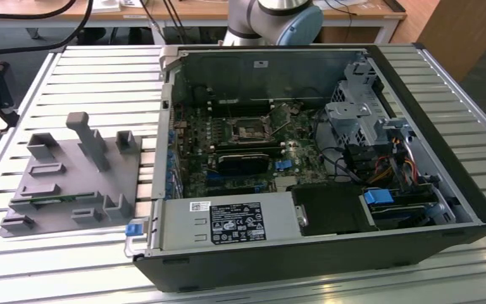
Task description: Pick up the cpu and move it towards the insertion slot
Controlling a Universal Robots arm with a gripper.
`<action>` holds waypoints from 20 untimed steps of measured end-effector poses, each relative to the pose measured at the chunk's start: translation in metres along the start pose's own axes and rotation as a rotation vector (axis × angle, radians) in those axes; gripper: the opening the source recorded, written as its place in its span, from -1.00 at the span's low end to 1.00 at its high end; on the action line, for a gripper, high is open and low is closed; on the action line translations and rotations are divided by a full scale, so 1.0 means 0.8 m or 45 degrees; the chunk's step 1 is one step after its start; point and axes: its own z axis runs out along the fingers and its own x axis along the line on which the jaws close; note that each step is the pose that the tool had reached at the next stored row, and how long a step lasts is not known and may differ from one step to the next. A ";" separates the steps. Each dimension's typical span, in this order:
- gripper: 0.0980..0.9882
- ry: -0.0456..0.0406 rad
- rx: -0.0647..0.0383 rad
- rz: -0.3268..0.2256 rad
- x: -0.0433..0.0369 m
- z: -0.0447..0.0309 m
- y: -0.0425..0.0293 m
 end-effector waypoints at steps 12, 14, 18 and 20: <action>0.00 0.000 0.000 0.000 0.000 -0.0147 0.0025; 0.00 0.000 0.000 0.000 0.000 -0.0168 0.0026; 0.00 0.000 0.000 0.000 0.000 -0.0233 0.0030; 0.00 0.000 0.000 0.000 0.000 -0.0267 0.0033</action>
